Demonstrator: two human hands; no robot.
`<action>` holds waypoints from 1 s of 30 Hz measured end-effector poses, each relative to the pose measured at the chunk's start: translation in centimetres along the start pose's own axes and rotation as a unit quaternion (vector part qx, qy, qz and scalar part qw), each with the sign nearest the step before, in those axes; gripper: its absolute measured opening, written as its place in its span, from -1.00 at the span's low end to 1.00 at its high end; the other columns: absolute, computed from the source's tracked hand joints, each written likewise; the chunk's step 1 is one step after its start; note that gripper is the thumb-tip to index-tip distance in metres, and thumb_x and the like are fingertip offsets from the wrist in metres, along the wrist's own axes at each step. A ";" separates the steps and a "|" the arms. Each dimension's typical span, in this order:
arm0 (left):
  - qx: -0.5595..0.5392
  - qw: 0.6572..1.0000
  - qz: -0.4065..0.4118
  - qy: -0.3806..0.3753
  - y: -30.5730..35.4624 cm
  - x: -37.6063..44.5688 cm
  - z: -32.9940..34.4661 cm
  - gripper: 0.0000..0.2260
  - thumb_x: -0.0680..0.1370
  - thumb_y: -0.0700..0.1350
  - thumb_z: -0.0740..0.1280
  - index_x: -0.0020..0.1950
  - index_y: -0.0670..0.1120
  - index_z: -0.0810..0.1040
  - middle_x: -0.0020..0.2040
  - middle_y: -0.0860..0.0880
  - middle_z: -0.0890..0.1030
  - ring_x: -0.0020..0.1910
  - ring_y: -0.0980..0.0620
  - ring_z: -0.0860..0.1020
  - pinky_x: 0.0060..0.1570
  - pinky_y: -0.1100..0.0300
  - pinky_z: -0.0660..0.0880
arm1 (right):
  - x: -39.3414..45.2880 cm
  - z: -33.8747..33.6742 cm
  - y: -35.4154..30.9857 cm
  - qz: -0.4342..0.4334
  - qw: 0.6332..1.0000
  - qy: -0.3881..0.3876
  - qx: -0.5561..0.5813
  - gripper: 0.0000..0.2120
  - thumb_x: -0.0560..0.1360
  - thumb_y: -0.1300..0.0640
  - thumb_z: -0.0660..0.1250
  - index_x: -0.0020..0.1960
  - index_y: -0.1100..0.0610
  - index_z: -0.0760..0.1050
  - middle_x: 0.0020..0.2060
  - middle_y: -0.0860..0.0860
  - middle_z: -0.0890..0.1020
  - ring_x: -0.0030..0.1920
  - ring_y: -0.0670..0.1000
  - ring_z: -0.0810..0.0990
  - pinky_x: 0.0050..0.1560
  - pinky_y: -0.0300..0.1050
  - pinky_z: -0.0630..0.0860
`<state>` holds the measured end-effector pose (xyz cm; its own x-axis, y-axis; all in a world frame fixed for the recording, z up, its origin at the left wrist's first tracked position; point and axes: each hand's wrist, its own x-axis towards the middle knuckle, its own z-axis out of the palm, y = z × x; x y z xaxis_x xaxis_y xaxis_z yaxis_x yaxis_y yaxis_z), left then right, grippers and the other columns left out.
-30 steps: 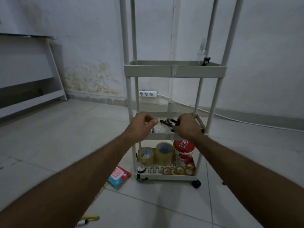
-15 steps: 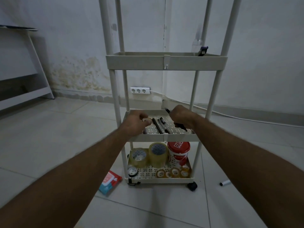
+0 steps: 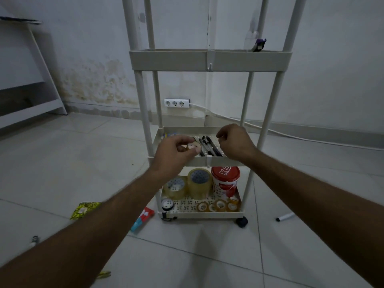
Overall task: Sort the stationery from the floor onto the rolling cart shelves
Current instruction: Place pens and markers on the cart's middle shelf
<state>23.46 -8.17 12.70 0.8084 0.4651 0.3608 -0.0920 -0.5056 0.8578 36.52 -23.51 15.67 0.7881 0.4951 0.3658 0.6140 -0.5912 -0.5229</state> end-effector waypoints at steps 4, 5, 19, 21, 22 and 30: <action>0.057 0.991 0.119 0.011 -0.2 -6.2 2.9 -0.76 0.49 0.02 0.52 0.08 -0.04 0.67 -0.24 0.16 0.55 -0.30 0.21 0.51 -0.27 0.39 0.42 | -3.0 1.1 1.7 -0.091 0.996 0.015 -0.014 -0.81 0.58 0.20 0.30 0.07 0.20 0.67 -0.03 0.06 0.71 -0.10 -0.04 0.62 -0.09 -0.22 0.55; 0.086 0.985 0.148 -0.008 -0.8 -7.4 3.7 -0.77 0.49 0.07 0.49 0.05 -0.03 0.66 -0.21 0.17 0.57 -0.29 0.20 0.51 -0.27 0.39 0.40 | -3.4 1.6 2.3 -0.100 0.995 0.028 0.001 -0.80 0.57 0.19 0.29 0.07 0.19 0.67 -0.04 0.06 0.72 -0.10 -0.02 0.63 -0.03 -0.08 0.59; 0.271 0.960 0.030 -0.061 -15.8 -6.3 13.2 -0.62 0.60 0.27 0.18 -0.10 0.02 0.60 -0.20 0.02 0.67 -0.18 -0.04 0.60 -0.24 0.04 0.54 | -4.0 4.9 4.2 -0.125 0.980 0.150 0.029 -0.79 0.60 0.13 0.19 -0.04 0.15 0.59 -0.22 0.05 0.65 -0.18 0.08 0.52 -0.05 0.12 0.45; 0.293 0.952 0.046 -0.070 -16.5 -6.0 14.3 -0.58 0.60 0.28 0.14 -0.10 0.00 0.59 -0.21 0.00 0.67 -0.20 -0.06 0.62 -0.27 0.08 0.52 | -4.2 5.1 4.2 -0.136 0.977 0.167 0.002 -0.78 0.61 0.12 0.18 -0.03 0.14 0.58 -0.19 0.05 0.65 -0.14 0.10 0.53 0.00 0.12 0.42; 0.313 0.945 0.052 -0.081 -16.7 -6.0 14.8 -0.61 0.61 0.25 0.17 -0.09 -0.01 0.59 -0.19 -0.01 0.68 -0.18 -0.08 0.63 -0.26 0.10 0.50 | -4.4 5.1 4.3 -0.142 0.974 0.173 -0.013 -0.78 0.62 0.12 0.17 -0.02 0.14 0.57 -0.16 0.05 0.65 -0.12 0.11 0.53 0.01 0.11 0.40; 0.322 0.937 0.056 -0.122 -18.7 -5.9 13.1 -0.58 0.58 0.31 0.15 -0.03 0.01 0.59 -0.12 -0.06 0.67 -0.10 -0.12 0.61 -0.14 0.01 0.54 | -6.4 5.0 4.7 -0.200 0.961 0.187 -0.030 -0.84 0.61 0.17 0.26 0.09 0.18 0.59 0.04 0.09 0.60 0.13 0.12 0.51 0.22 0.03 0.37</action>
<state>28.00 -10.94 -10.25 0.9310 0.2417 0.2735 0.1219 -0.9122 0.3913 34.19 -26.24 7.03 0.4428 0.4332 0.7850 0.8633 -0.4423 -0.2429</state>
